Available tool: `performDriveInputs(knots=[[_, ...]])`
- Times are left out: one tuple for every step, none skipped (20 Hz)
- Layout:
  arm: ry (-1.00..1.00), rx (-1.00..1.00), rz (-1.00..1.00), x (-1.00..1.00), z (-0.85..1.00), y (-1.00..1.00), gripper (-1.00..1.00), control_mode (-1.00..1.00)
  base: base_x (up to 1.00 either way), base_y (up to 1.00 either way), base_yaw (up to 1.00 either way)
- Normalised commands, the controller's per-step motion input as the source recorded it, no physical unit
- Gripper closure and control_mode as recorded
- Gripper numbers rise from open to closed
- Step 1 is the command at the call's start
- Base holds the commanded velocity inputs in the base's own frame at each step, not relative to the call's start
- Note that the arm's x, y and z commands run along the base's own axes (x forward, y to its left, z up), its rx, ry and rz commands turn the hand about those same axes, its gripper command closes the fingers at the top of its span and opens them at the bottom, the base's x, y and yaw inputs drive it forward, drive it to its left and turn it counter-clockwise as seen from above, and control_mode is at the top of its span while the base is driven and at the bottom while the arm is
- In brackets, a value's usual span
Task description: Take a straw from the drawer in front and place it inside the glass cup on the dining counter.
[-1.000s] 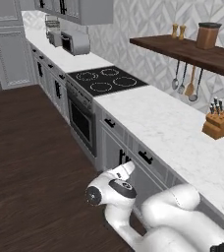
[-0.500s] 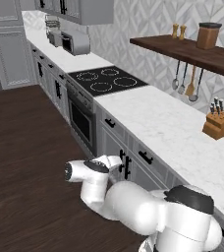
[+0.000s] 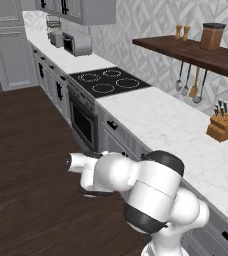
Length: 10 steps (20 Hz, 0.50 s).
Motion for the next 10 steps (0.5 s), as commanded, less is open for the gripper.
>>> performDriveInputs(knots=[[0.0,0.0,-0.01,0.48,-0.22,-0.92,-1.0,-1.0,0.0,0.0,0.0],[0.01,-0.02,0.0,0.44,-0.14,-0.81,-1.0,-1.0,0.0,0.0,0.0],[0.02,-0.06,0.0,0.39,-0.06,-0.79,-1.0,-1.0,0.0,0.0,0.0],[0.05,-0.12,0.0,0.33,0.0,-0.74,-1.0,-1.0,0.0,0.0,0.0],[0.05,-0.16,-0.01,0.26,0.0,-0.79,-1.0,-1.0,0.0,0.0,0.0],[0.05,-0.18,-0.01,0.21,0.0,-0.84,-1.0,-1.0,0.0,0.0,0.0],[0.08,-0.21,-0.04,0.16,0.0,-0.92,-1.0,-1.0,0.0,0.0,0.0],[0.09,-0.25,-0.05,0.09,0.0,-0.89,-1.0,-1.0,0.0,0.0,0.0],[0.09,-0.23,-0.05,0.04,-0.04,-0.91,-1.0,-1.0,0.0,0.0,0.0],[0.07,-0.2,-0.05,0.02,-0.09,-0.91,-1.0,-1.0,0.0,0.0,0.0]])
